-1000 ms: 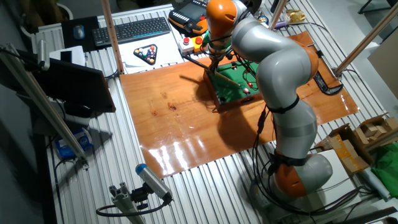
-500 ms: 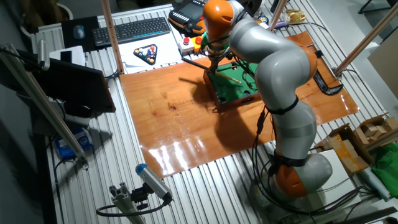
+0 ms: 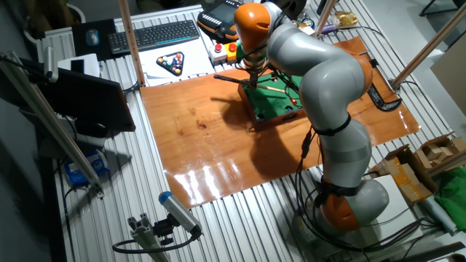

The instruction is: Hit the pool ball

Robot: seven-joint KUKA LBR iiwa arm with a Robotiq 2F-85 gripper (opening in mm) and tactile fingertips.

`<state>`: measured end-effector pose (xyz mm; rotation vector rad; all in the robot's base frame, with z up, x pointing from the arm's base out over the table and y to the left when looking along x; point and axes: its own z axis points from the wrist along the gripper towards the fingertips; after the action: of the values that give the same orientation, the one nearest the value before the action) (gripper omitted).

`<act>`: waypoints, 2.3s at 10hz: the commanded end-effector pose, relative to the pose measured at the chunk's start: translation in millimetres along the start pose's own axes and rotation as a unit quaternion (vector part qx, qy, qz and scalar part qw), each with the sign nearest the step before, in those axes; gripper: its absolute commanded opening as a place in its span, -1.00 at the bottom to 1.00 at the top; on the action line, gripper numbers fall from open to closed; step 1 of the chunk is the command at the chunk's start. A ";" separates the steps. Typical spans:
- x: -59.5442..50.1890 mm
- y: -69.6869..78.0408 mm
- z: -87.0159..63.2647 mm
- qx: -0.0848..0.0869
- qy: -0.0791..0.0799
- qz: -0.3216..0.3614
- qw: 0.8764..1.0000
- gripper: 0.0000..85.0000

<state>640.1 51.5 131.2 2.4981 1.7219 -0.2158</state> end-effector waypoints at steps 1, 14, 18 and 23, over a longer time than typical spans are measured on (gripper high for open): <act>-4.3 0.0 3.0 -0.017 0.000 -0.103 0.995 -0.98; -39.7 -0.1 24.1 -0.026 -0.016 -0.230 0.973 -0.98; -44.2 -1.3 30.0 -0.026 -0.023 -0.202 0.979 -0.98; -37.9 -2.0 36.0 -0.024 -0.031 -0.185 0.982 -0.44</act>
<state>623.0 11.5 102.1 2.0937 2.1241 -0.2690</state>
